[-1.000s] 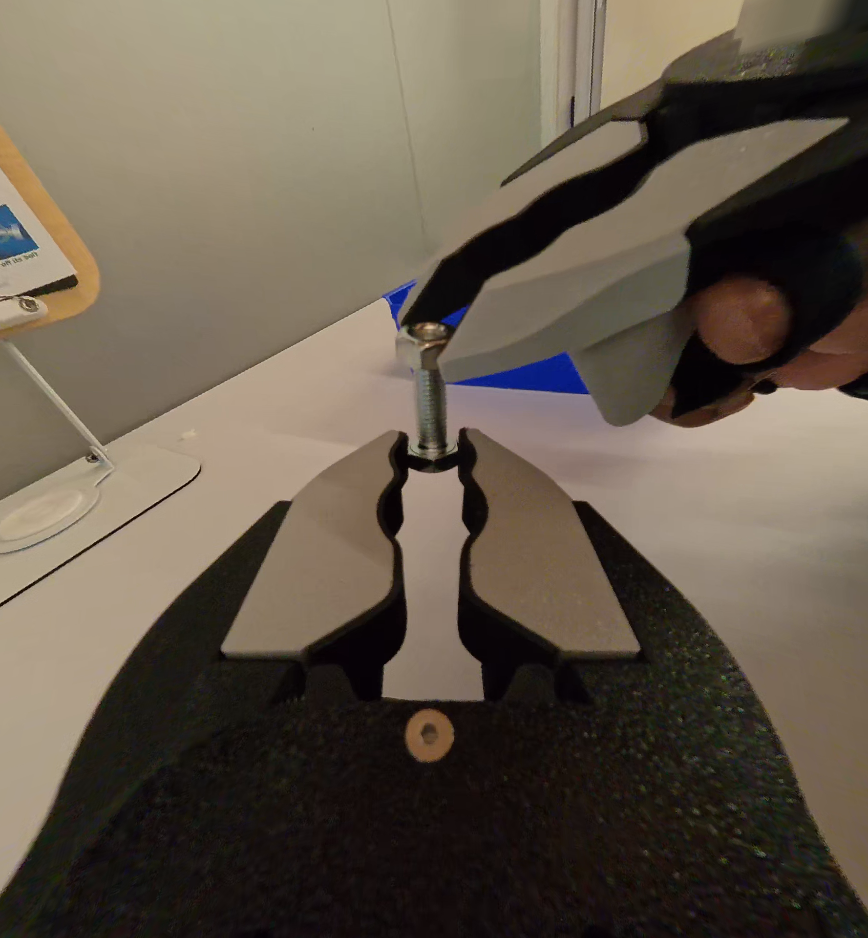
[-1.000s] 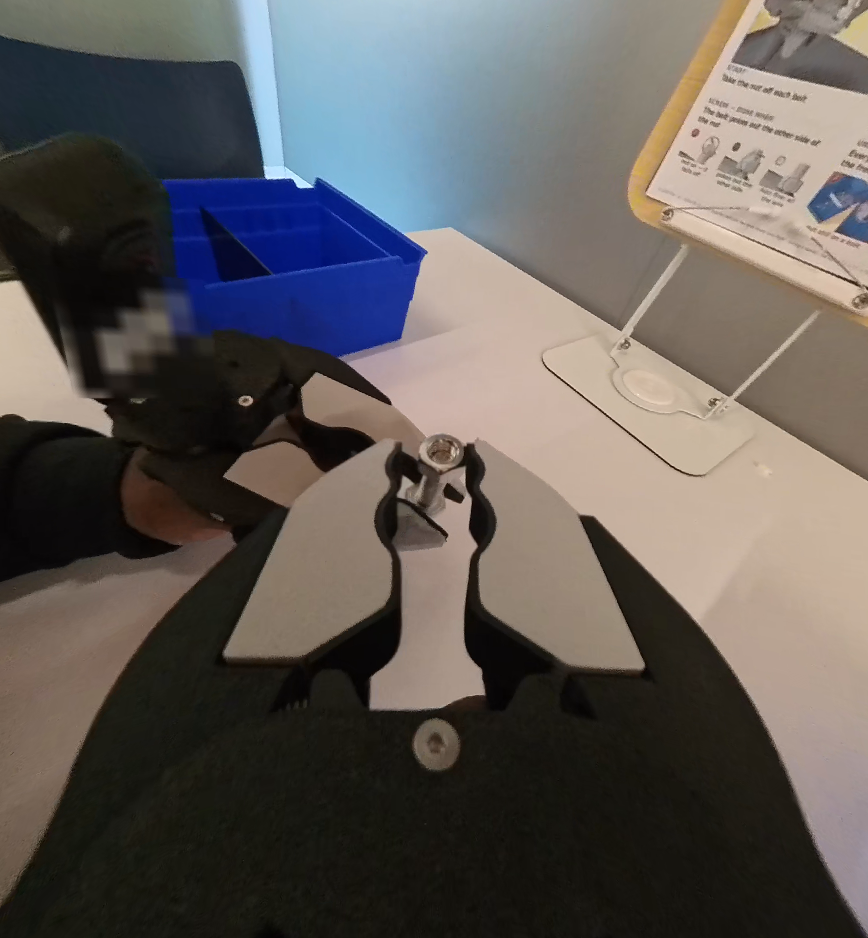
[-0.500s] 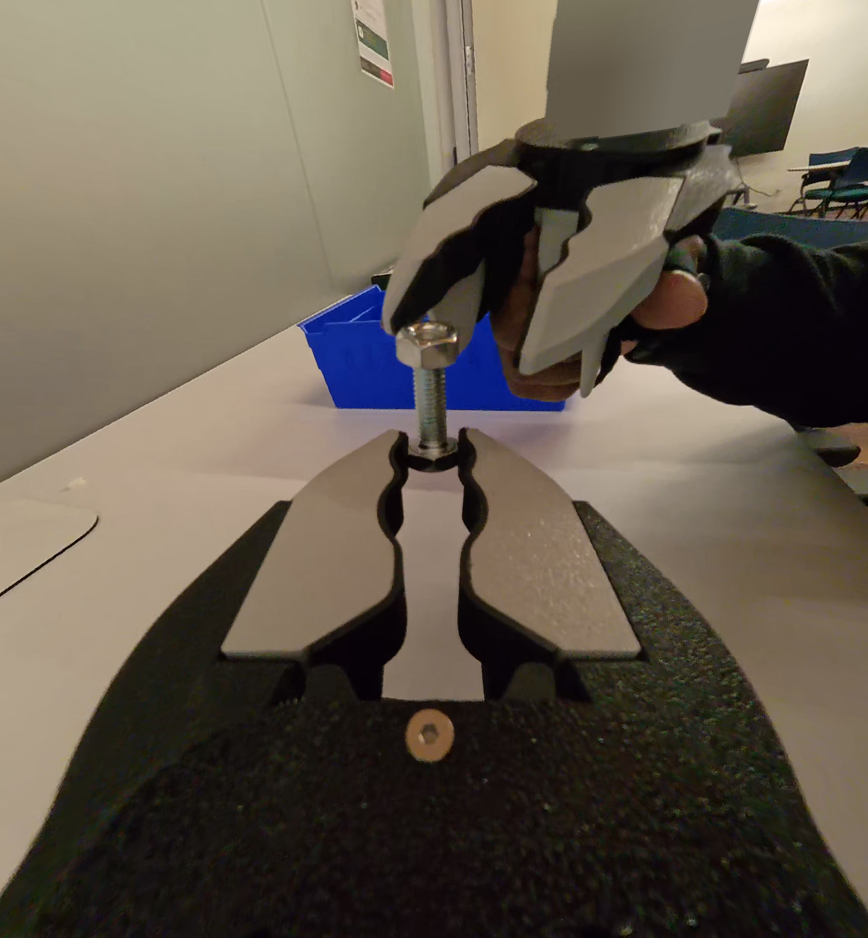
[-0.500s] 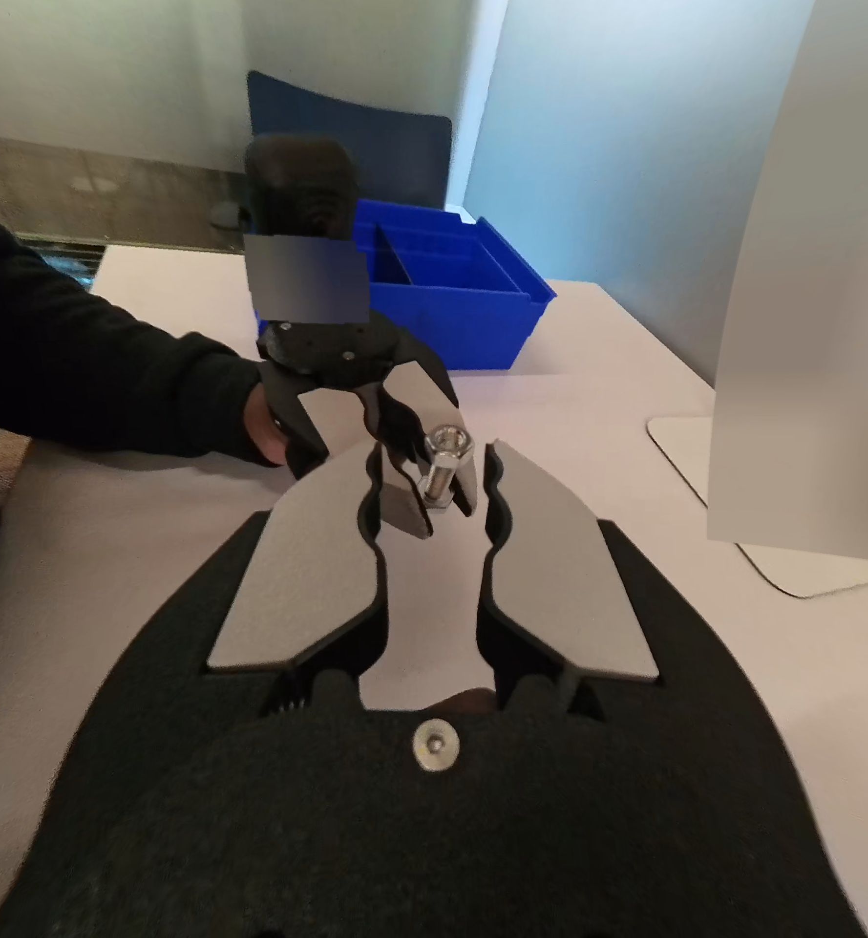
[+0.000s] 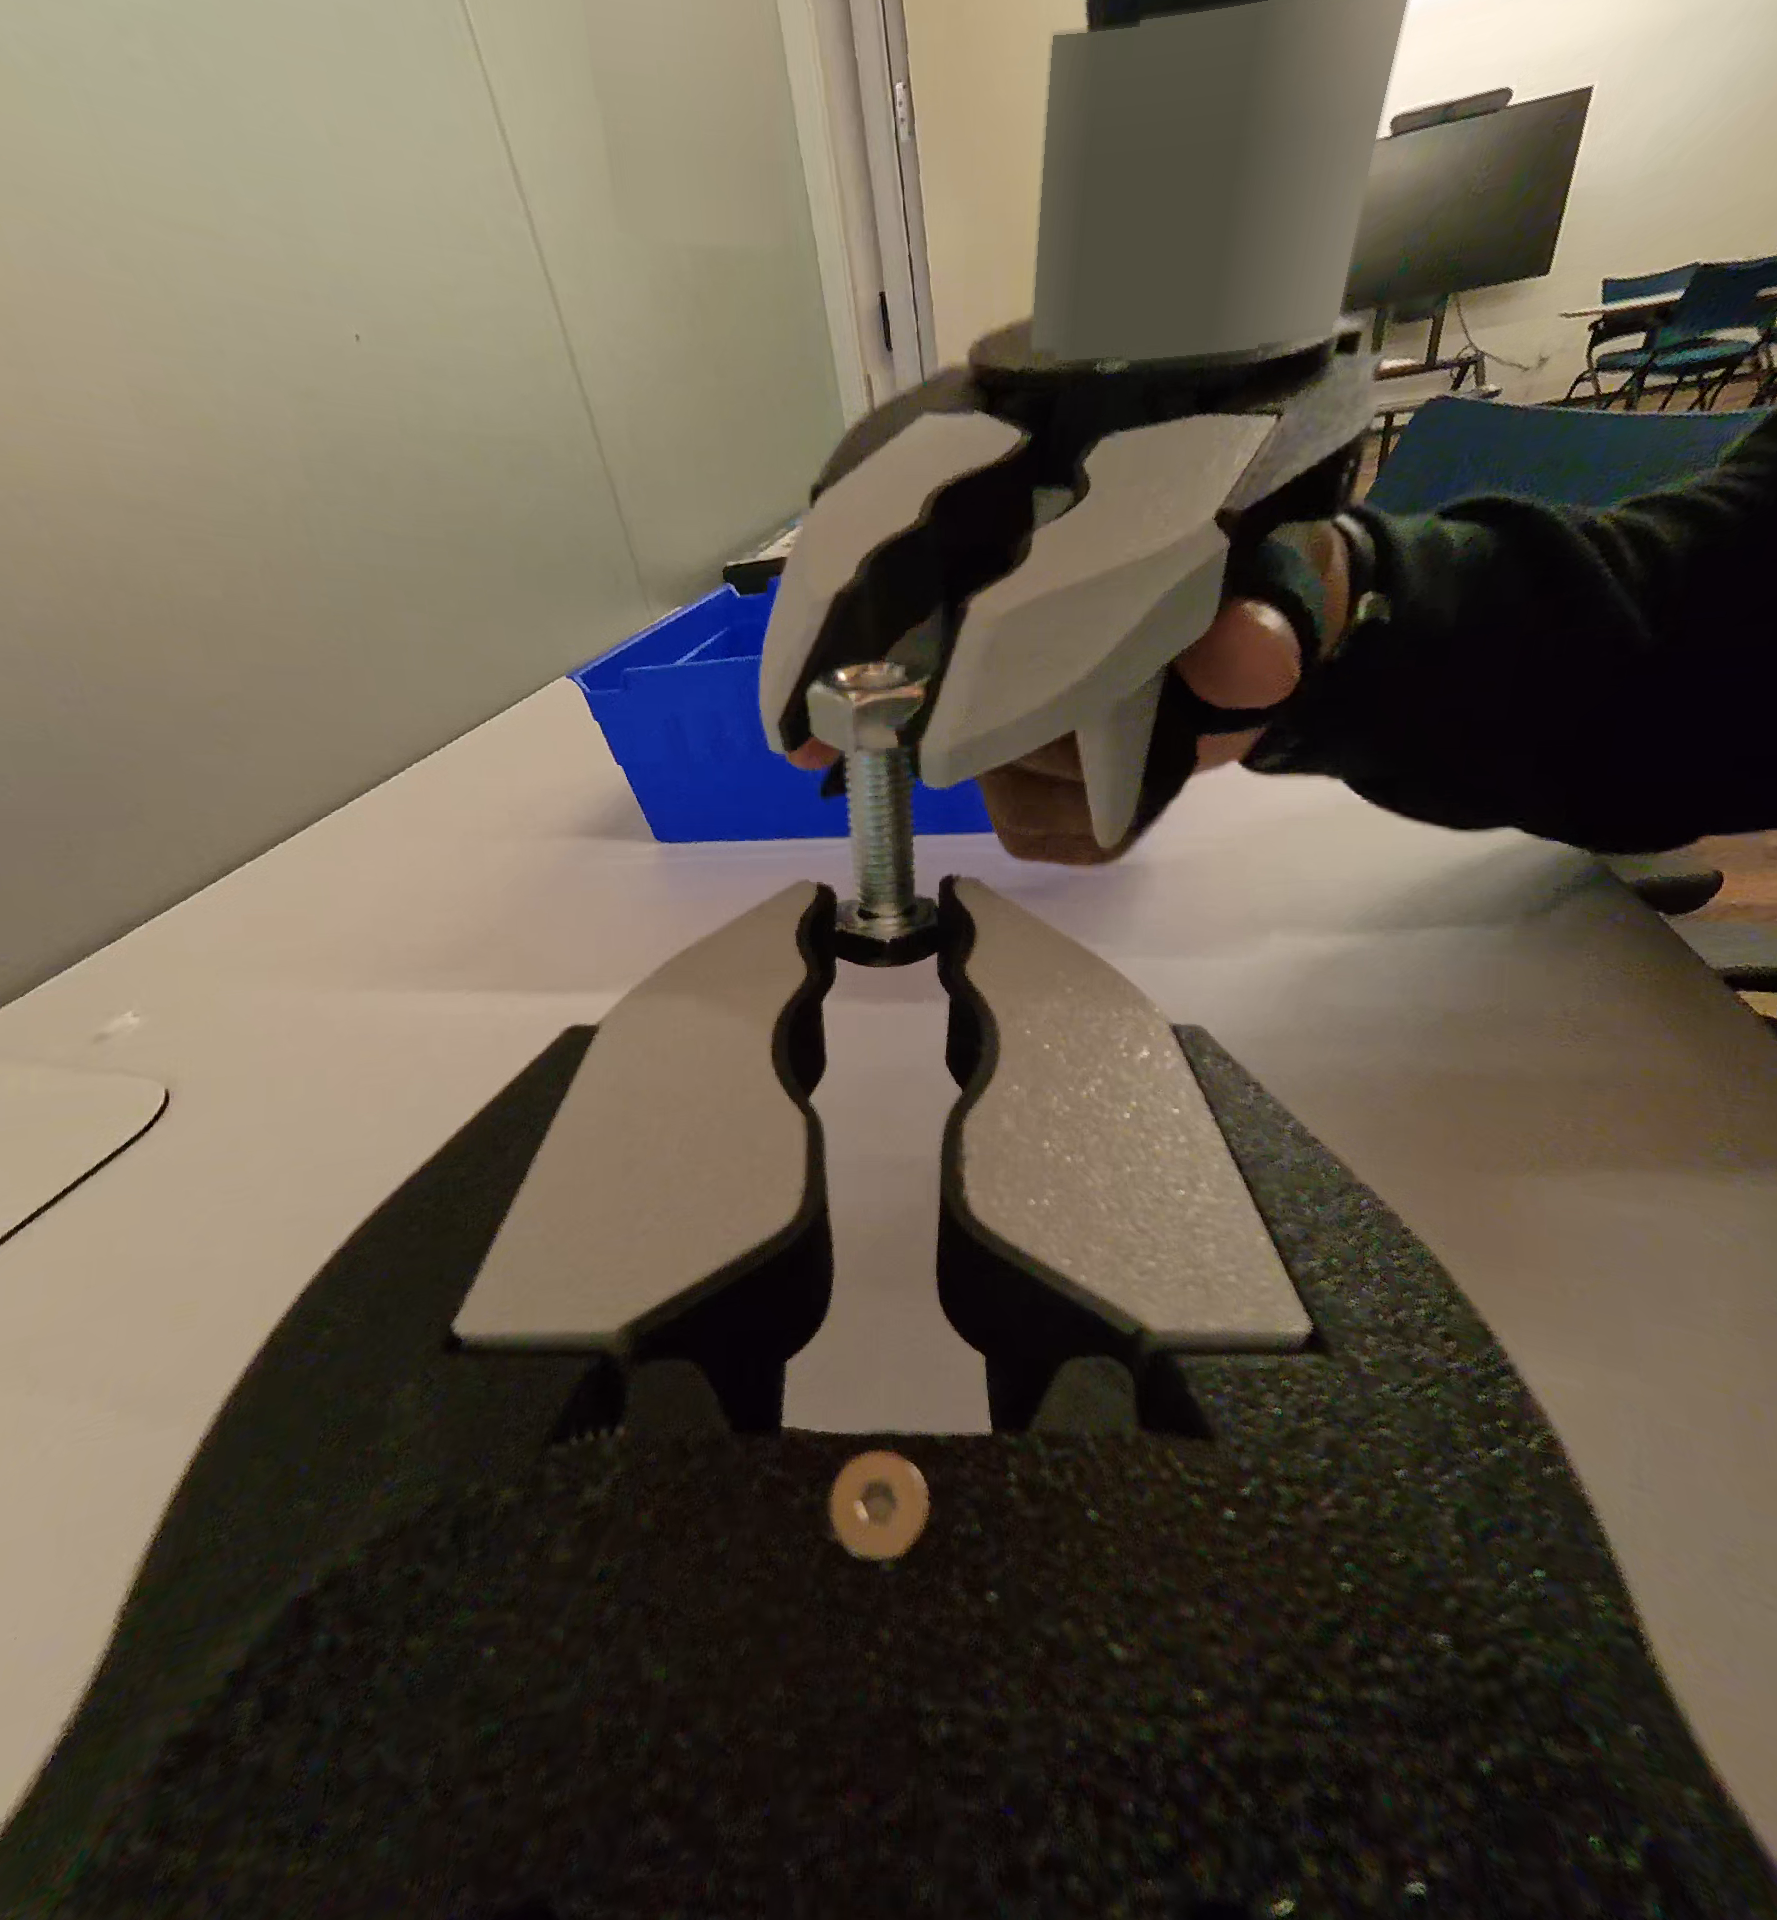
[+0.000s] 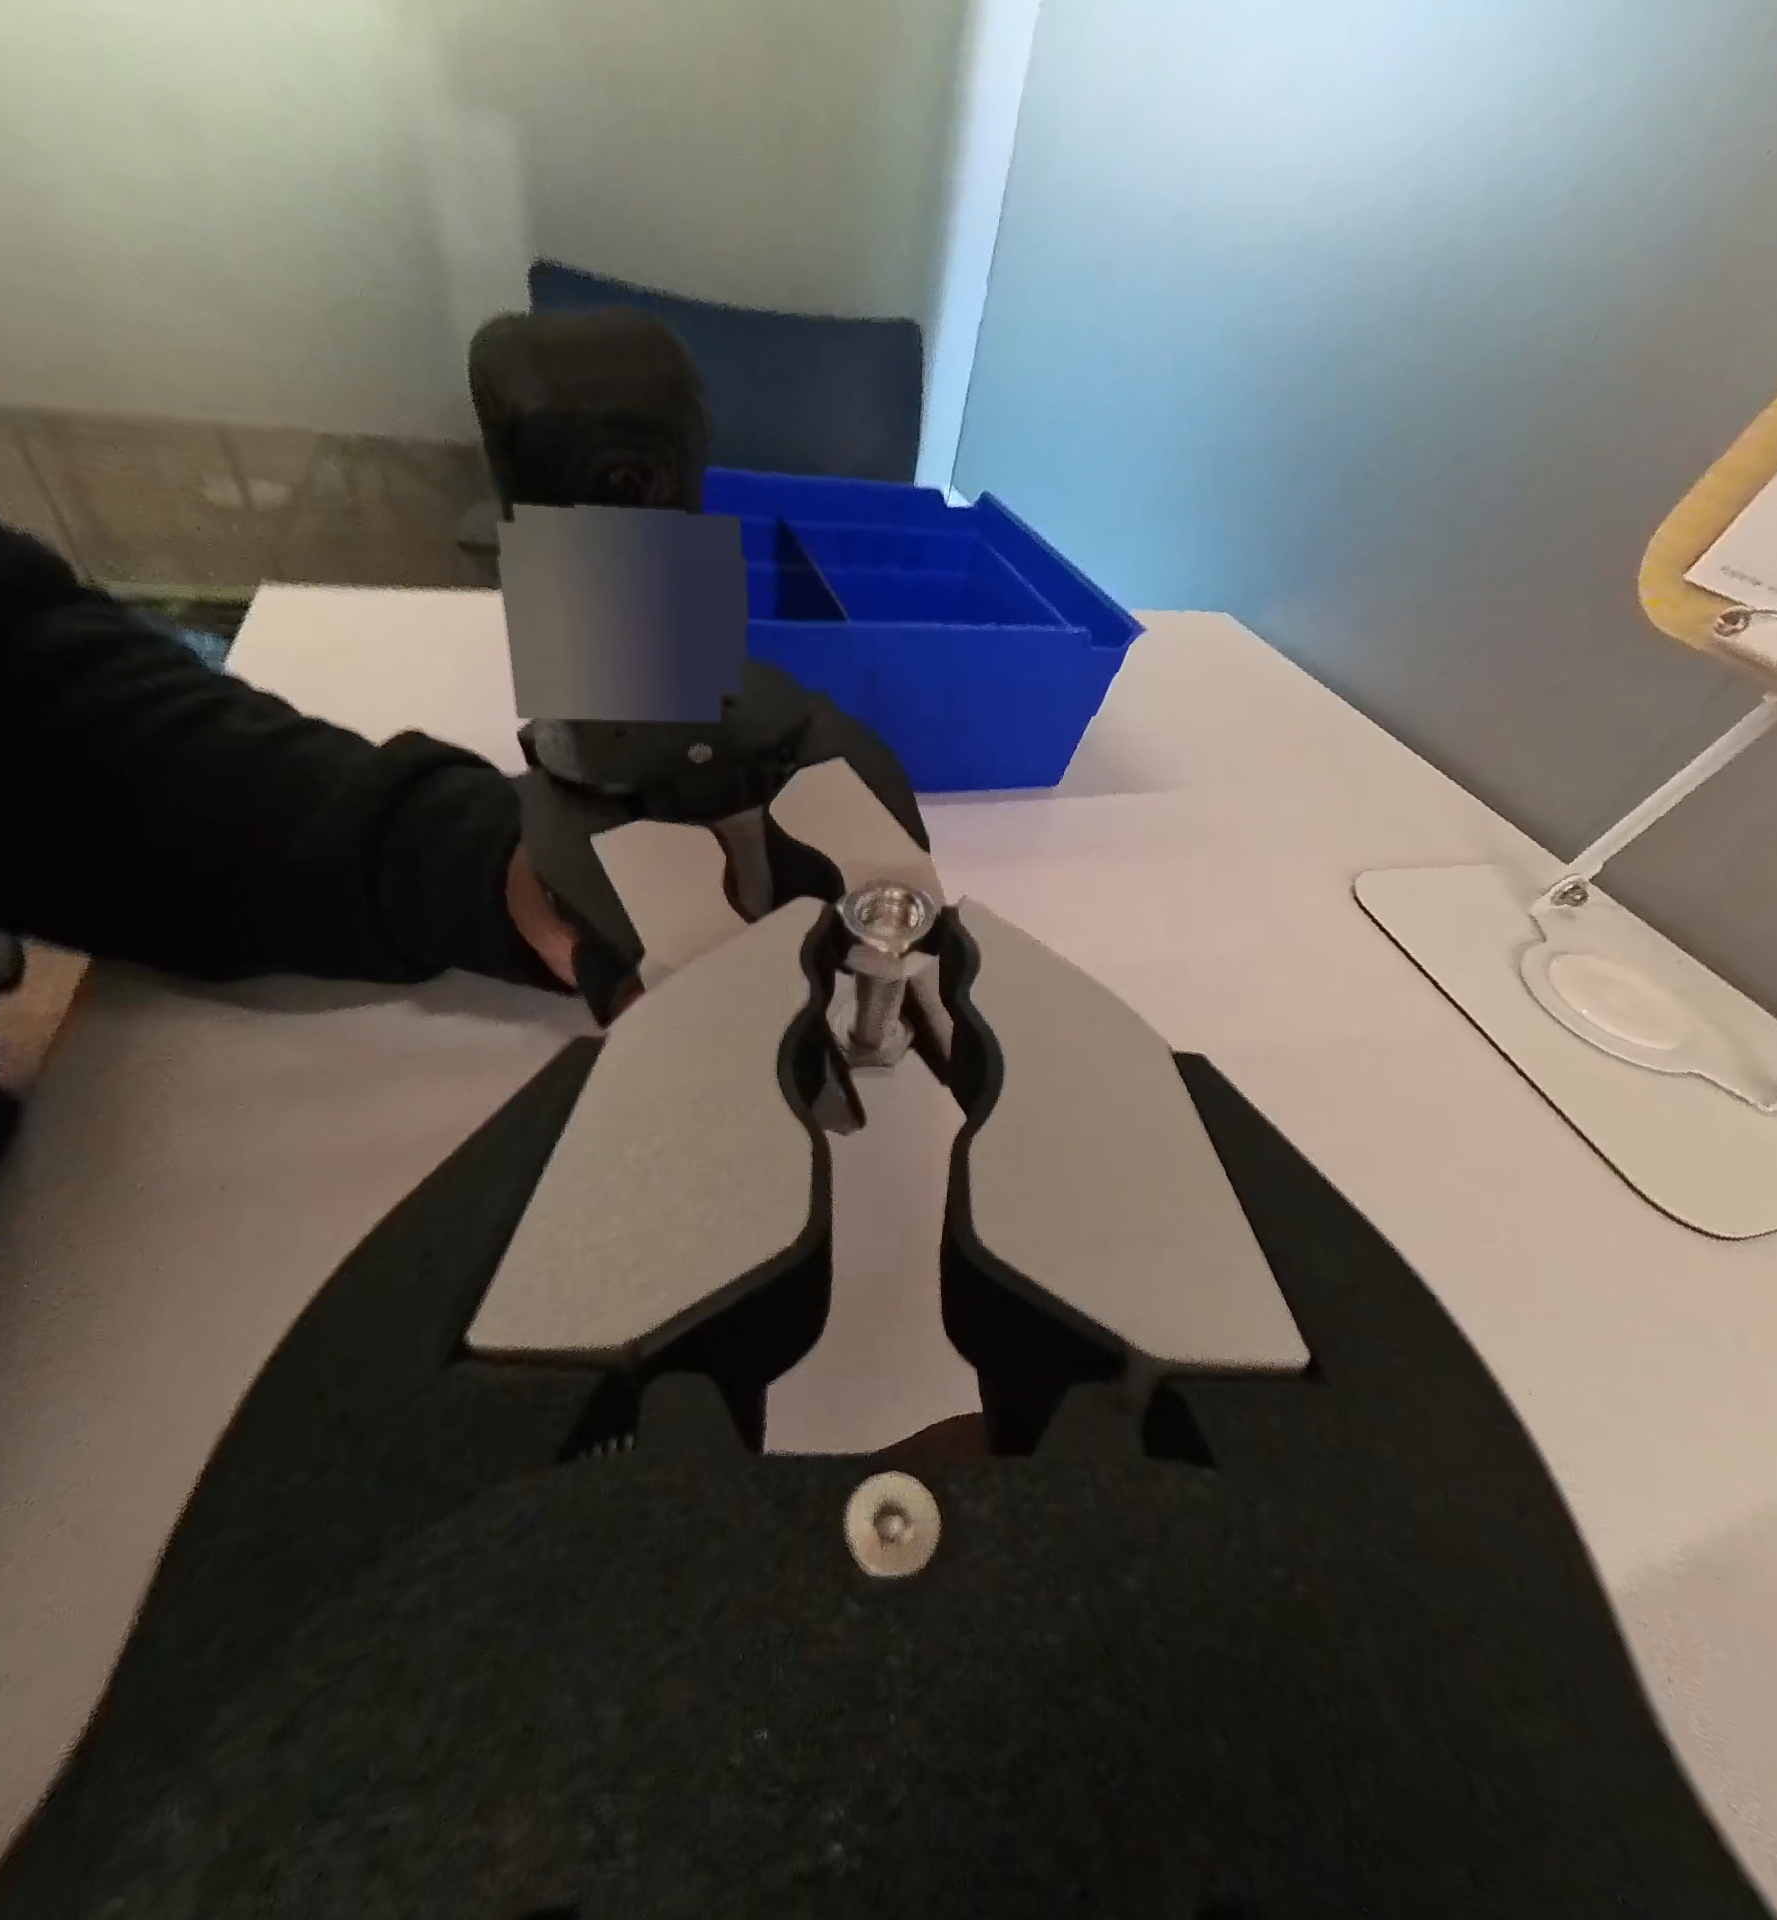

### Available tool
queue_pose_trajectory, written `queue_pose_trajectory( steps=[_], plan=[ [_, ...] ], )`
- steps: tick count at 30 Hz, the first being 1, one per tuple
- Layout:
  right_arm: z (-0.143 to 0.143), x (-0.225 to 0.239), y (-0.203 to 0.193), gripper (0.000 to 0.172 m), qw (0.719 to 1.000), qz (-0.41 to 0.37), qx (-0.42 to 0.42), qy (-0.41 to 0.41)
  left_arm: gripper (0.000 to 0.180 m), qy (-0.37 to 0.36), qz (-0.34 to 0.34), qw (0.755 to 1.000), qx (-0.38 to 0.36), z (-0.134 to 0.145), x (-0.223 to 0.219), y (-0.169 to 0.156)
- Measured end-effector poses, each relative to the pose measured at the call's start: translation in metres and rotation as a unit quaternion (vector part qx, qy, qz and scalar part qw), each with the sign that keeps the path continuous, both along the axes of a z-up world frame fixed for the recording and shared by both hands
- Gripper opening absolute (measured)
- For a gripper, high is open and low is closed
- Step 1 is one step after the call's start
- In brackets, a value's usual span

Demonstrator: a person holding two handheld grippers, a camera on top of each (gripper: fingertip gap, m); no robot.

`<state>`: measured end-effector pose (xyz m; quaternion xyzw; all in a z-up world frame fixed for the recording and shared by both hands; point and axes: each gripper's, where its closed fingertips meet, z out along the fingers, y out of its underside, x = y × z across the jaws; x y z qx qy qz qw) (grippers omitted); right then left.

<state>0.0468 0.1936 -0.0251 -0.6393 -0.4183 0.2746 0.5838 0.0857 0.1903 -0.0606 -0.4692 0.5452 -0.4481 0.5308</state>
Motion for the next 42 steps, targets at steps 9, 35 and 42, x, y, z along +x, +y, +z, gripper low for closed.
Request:
queue_pose_trajectory(
  steps=[9, 35, 42],
  plan=[
    [0.001, 0.007, 0.019, 0.018, 0.979, -0.193, 0.021, 0.067, 0.018, -0.004, 0.062, 0.998, -0.032, 0.0, 0.003, 0.012],
    [-0.033, 0.018, -0.01, 0.041, 0.91, 0.103, 0.072, -0.394, 0.018, 0.151, 0.043, 0.982, 0.106, -0.033, -0.004, 0.01],
    [-0.048, 0.02, 0.0, 0.017, 0.92, 0.042, -0.008, -0.389, 0.018, 0.182, 0.089, 0.967, 0.157, -0.039, -0.006, 0.021]
  ],
)
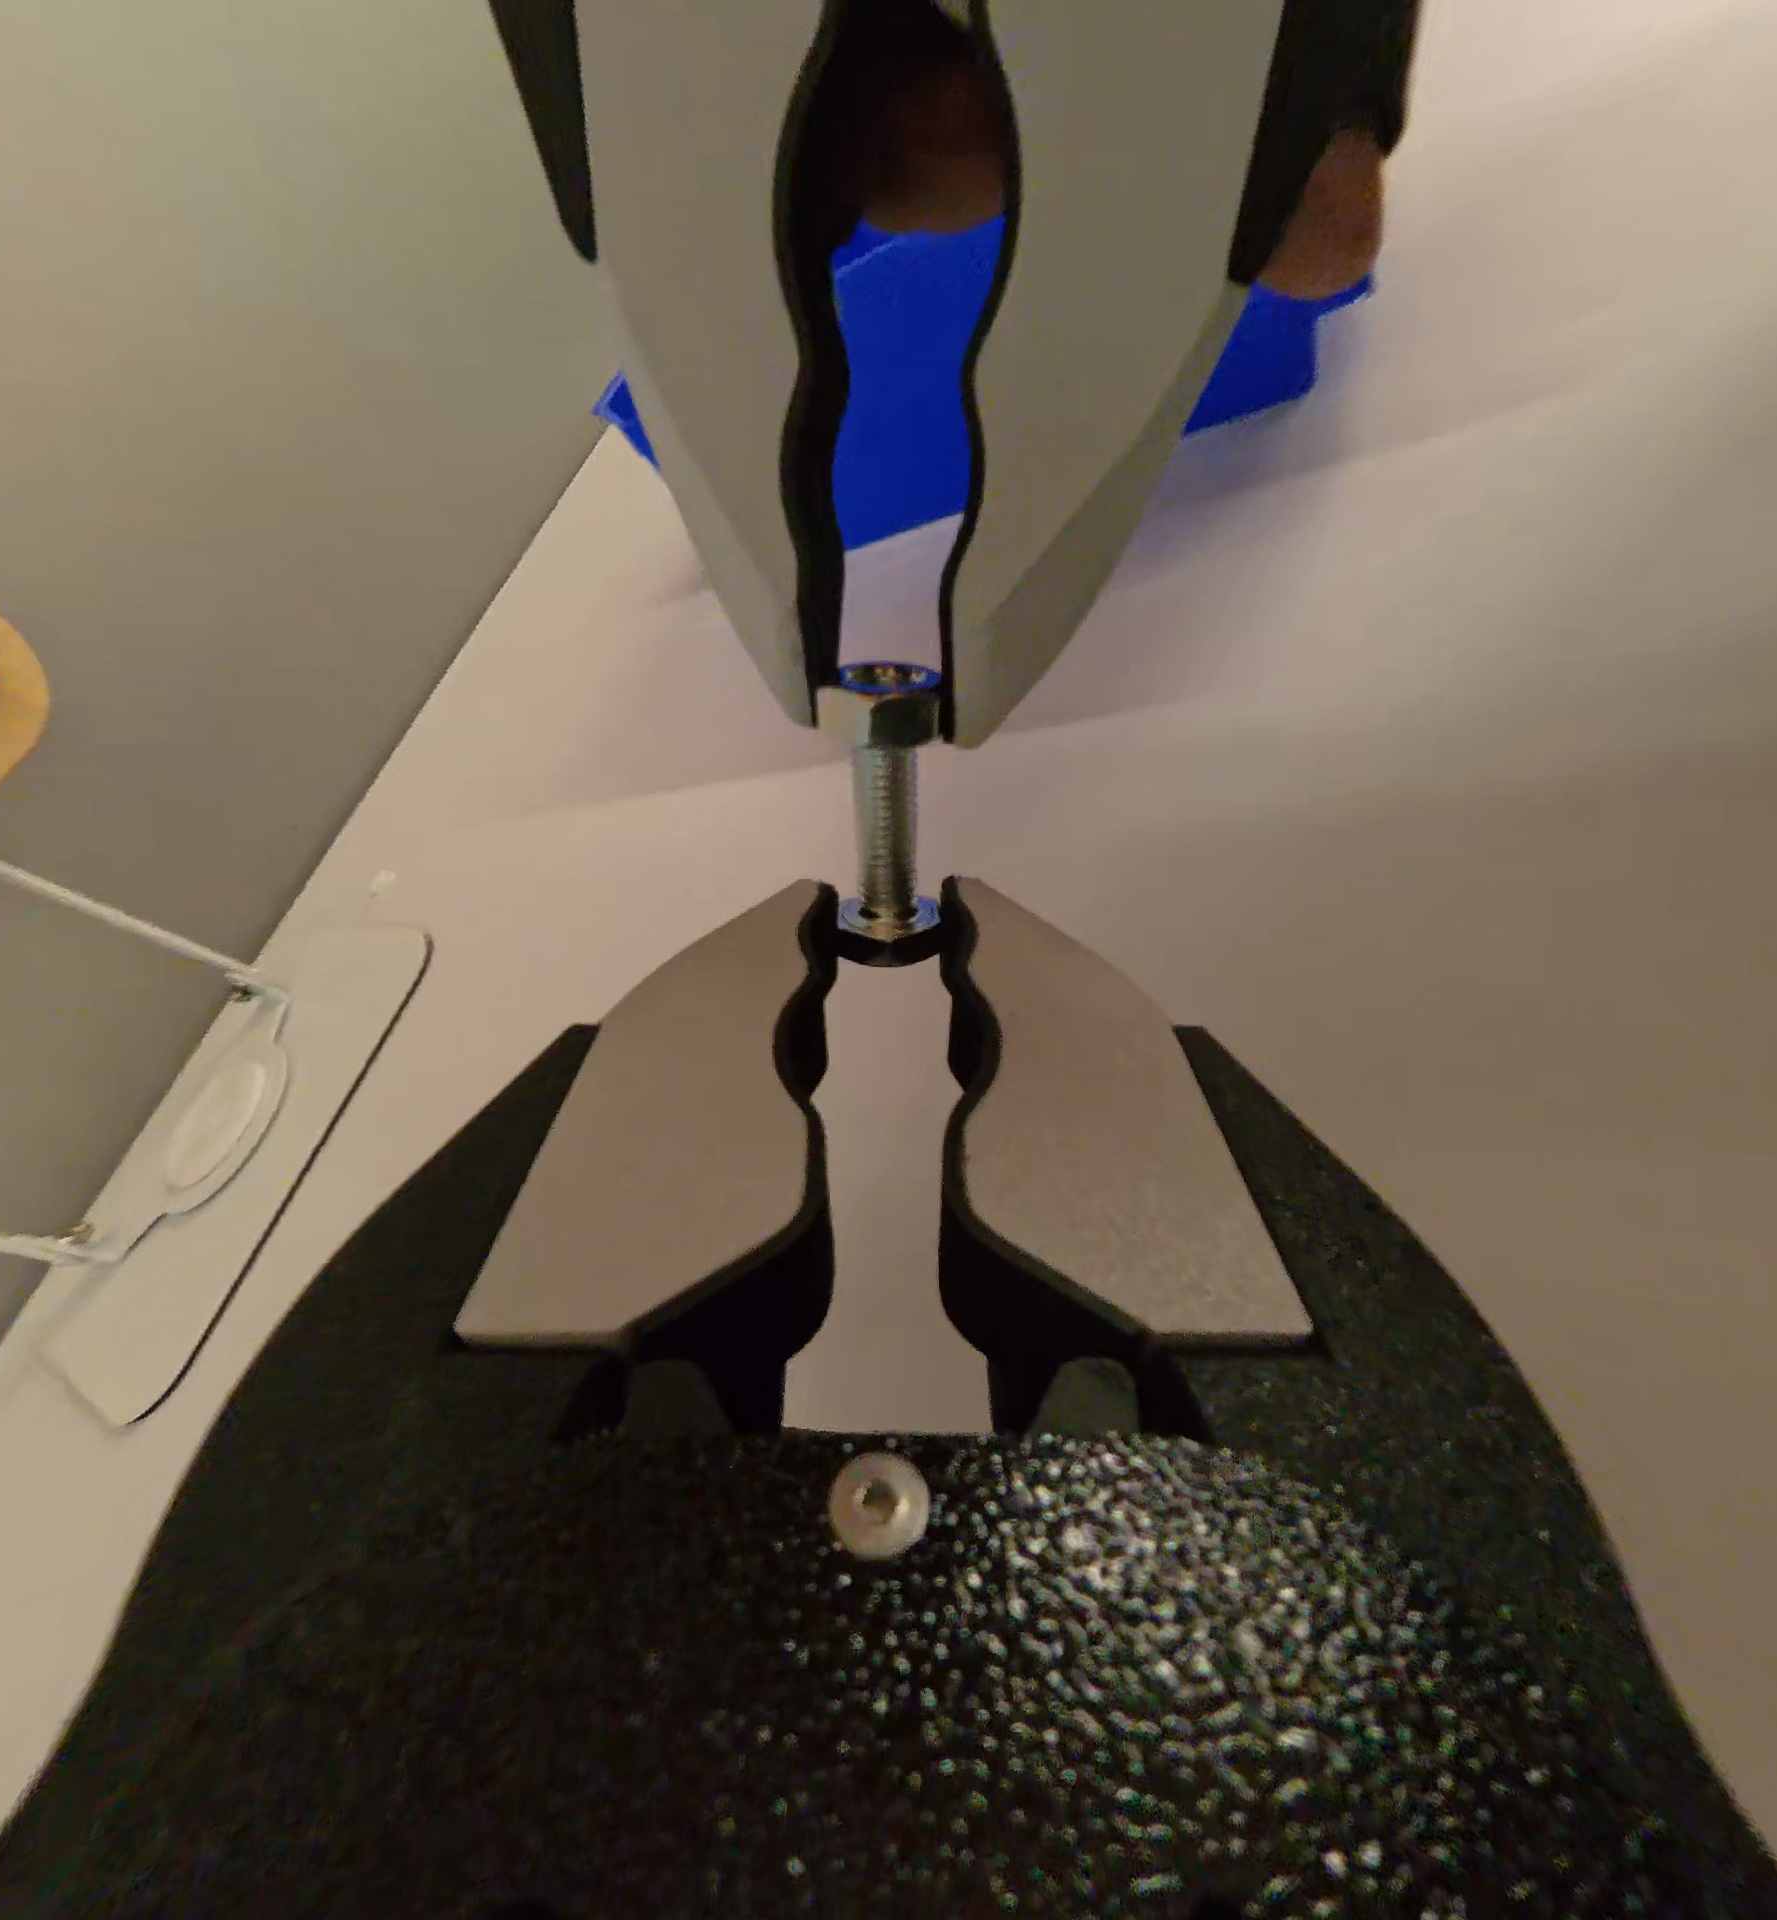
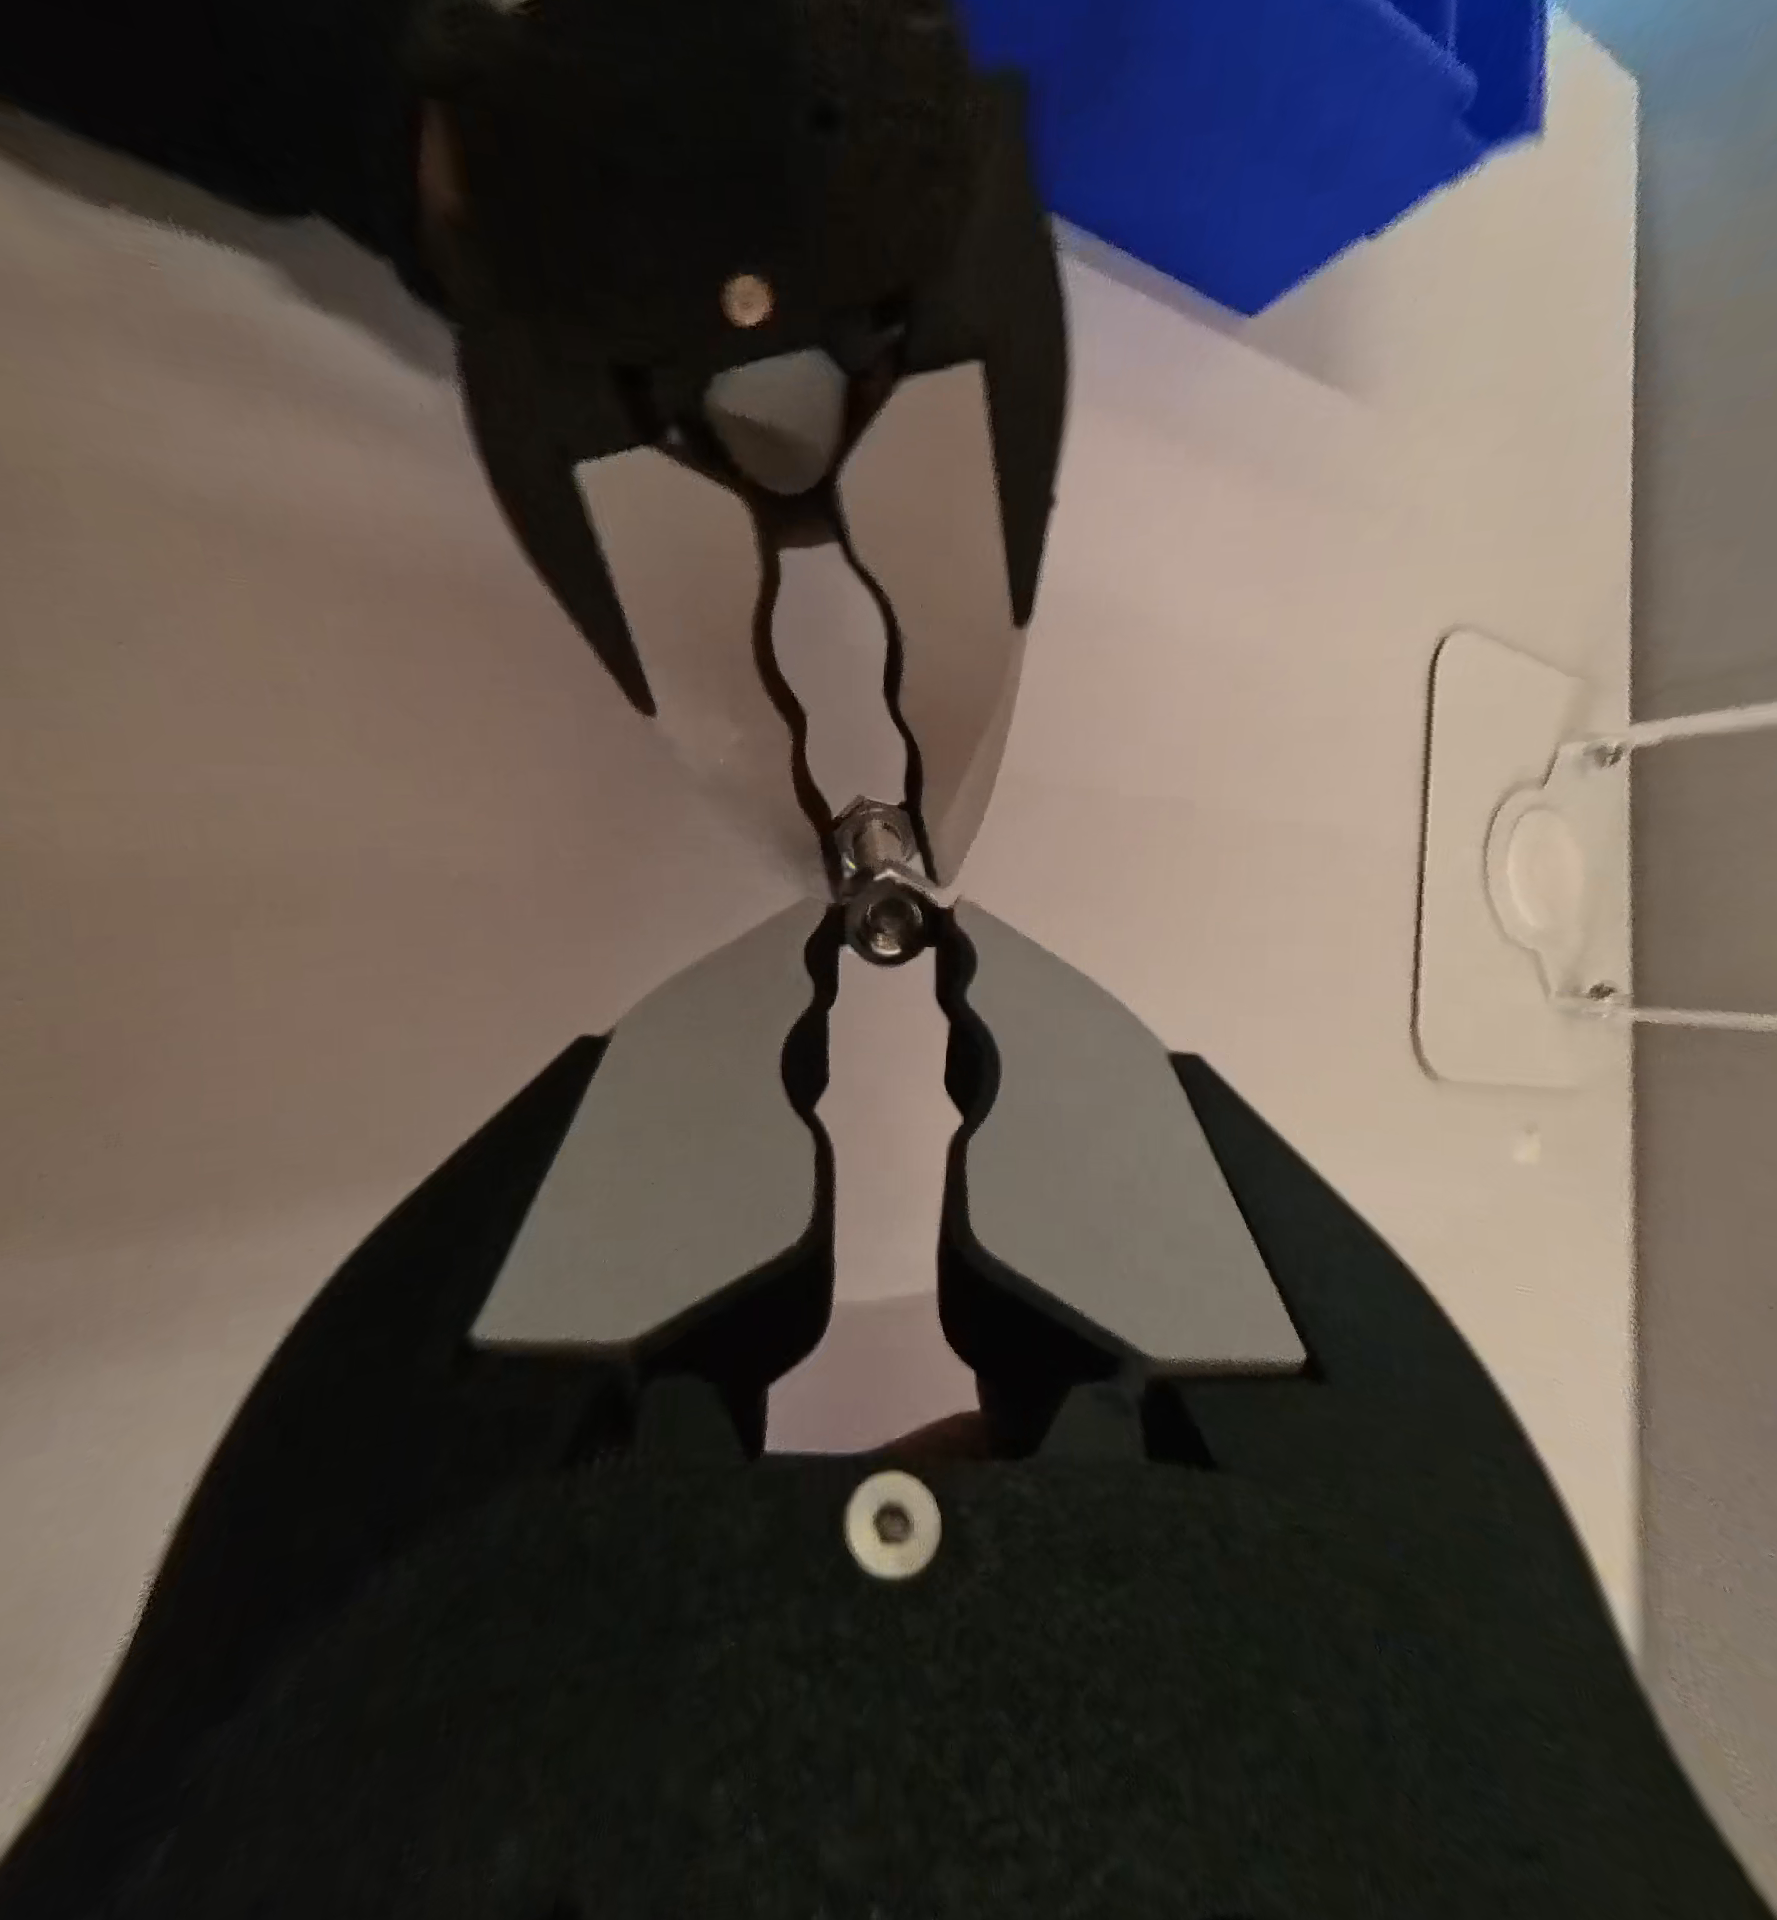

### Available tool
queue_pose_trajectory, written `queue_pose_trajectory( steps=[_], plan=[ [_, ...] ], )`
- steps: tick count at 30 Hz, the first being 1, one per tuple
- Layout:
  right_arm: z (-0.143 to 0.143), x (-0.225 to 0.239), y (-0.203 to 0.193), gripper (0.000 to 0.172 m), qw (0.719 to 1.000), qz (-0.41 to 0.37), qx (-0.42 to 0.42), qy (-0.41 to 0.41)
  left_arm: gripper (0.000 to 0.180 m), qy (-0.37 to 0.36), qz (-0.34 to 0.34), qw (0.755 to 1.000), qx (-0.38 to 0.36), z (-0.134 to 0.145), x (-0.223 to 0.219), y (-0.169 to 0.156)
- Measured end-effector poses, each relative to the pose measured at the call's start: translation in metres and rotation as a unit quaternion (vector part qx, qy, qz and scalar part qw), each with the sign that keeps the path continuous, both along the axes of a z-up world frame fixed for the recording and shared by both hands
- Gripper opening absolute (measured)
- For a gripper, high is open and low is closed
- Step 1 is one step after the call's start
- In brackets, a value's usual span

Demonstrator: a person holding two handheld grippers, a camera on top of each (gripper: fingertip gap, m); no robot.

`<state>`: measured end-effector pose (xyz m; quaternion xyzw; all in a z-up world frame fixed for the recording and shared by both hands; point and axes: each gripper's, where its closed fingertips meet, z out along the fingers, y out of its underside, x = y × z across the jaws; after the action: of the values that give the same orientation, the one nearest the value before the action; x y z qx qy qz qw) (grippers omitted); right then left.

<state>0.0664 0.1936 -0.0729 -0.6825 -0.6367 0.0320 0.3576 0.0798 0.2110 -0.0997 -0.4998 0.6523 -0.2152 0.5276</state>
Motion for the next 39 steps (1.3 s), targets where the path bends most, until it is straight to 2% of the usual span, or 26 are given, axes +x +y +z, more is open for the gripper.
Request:
queue_pose_trajectory(
  steps=[2, 4, 6, 9, 11, 14, 18, 21, 25, 28, 30, 32, 39],
  plan=[
    [-0.002, 0.003, 0.004, 0.017, 0.997, -0.066, -0.035, 0.029, 0.018, 0.004, 0.027, 0.999, 0.02, 0.0, -0.001, 0.006],
    [-0.007, 0.005, 0.006, 0.017, 0.982, -0.148, -0.093, 0.066, 0.018, 0.016, 0.052, 0.997, 0.053, -0.002, -0.002, 0.012],
    [-0.012, 0.008, 0.004, 0.017, 0.968, -0.192, -0.134, 0.09, 0.018, 0.036, 0.059, 0.994, 0.087, -0.007, -0.002, 0.013],
    [-0.014, 0.009, 0.003, 0.018, 0.963, -0.198, -0.149, 0.11, 0.018, 0.034, 0.052, 0.995, 0.08, -0.007, 0.0, 0.01],
    [-0.015, 0.009, 0.002, 0.027, 0.964, -0.189, -0.148, 0.111, 0.018, 0.016, 0.038, 0.998, 0.047, -0.004, 0.002, 0.006],
    [-0.014, 0.009, 0.004, 0.03, 0.972, -0.173, -0.121, 0.103, 0.018, 0.002, 0.027, 1.0, 0.012, -0.003, 0.003, 0.003],
    [-0.013, 0.009, 0.007, 0.028, 0.977, -0.161, -0.098, 0.101, 0.018, -0.015, 0.013, 0.999, -0.028, -0.001, 0.005, 0.0],
    [-0.02, 0.022, 0.01, 0.024, 0.976, -0.171, -0.093, 0.093, 0.018, -0.001, 0.026, 0.999, -0.027, -0.007, 0.003, 0.005],
    [-0.032, 0.055, 0.015, 0.022, 0.952, -0.245, -0.107, 0.149, 0.018, -0.006, 0.061, 0.997, -0.04, -0.01, -0.003, 0.021],
    [-0.047, 0.069, 0.002, 0.022, 0.926, -0.285, -0.132, 0.207, 0.018, -0.009, 0.088, 0.995, -0.051, -0.014, -0.008, 0.032],
    [-0.059, 0.07, -0.006, 0.022, 0.927, -0.287, -0.126, 0.204, 0.018, -0.004, 0.091, 0.994, -0.054, -0.018, -0.008, 0.034],
    [-0.067, 0.064, -0.01, 0.022, 0.94, -0.272, -0.109, 0.175, 0.018, 0.005, 0.091, 0.994, -0.057, -0.021, -0.009, 0.034],
    [-0.081, 0.033, -0.013, 0.022, 0.979, -0.154, -0.109, 0.077, 0.018, 0.032, 0.088, 0.994, -0.056, -0.034, -0.01, 0.035]
  ],
)
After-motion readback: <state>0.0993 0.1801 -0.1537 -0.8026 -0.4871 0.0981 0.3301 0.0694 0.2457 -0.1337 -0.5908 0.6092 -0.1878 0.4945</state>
